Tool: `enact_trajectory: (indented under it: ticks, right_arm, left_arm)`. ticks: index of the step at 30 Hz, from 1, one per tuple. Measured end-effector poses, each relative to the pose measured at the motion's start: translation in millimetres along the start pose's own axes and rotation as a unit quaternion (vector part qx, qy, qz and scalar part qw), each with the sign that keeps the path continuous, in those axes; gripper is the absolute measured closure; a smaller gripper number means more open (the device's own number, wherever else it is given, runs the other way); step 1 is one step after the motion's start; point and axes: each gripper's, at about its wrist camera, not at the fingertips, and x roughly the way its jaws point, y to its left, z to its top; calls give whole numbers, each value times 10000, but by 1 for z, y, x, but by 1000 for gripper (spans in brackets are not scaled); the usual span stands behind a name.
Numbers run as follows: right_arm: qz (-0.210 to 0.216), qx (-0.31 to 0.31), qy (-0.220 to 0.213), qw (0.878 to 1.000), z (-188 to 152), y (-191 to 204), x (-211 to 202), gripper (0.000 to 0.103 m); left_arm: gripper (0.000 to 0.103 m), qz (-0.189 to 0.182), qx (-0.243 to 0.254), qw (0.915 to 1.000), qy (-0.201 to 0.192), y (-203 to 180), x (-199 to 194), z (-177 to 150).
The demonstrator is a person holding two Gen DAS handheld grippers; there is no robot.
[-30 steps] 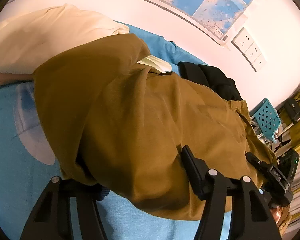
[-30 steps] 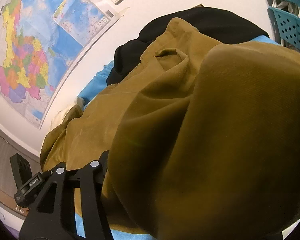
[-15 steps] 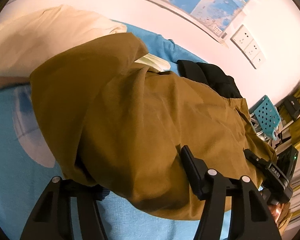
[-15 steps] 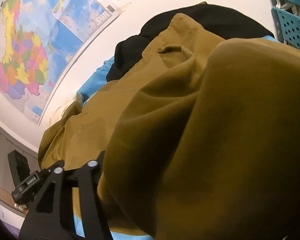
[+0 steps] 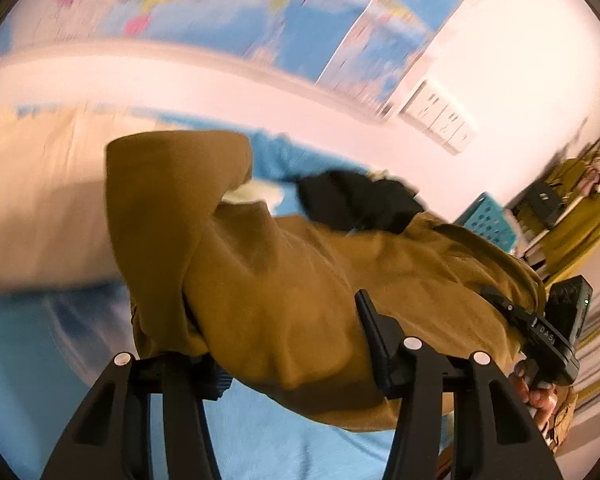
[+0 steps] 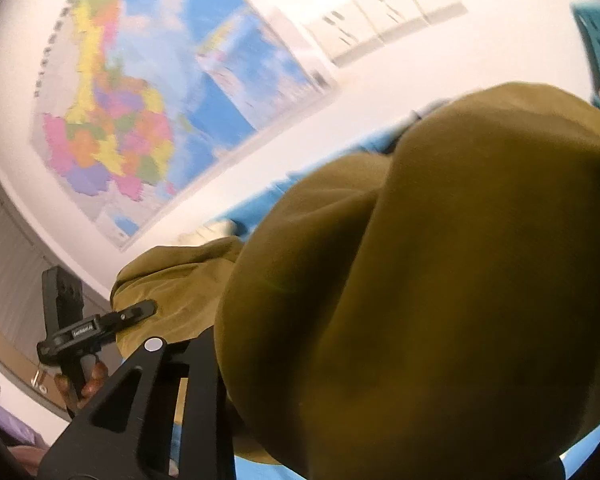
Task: Fold large clothes
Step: 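Lift the folded shirt with both tools and carry it onto the cream pillow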
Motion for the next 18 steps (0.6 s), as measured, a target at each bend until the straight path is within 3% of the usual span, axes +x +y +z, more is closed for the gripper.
enact_trajectory:
  ticks: [4,8,12,15,18]
  right_arm:
    - [334,-482,-342,9977,41,49,-8,77]
    - [635,-962,-667,9911,73,103,0,77]
    - [1109,-1272,-843,9820,102,162,43,77]
    - [1529,-1456,-813,9741,116,212,99,77]
    - [1884,-1539,-628,9679,112,255,159,77]
  left_arm:
    - [54,-36,339,9980,-523,-9,-42,40]
    - [55,158,520,9911,-1214,2,-92,85]
    - [55,508,520,9805,-1826,37,-136,116]
    - [55,956,375,9694,-2229,82,-166,136]
    - [56,1604,224,9508,-2641,138,-190,150]
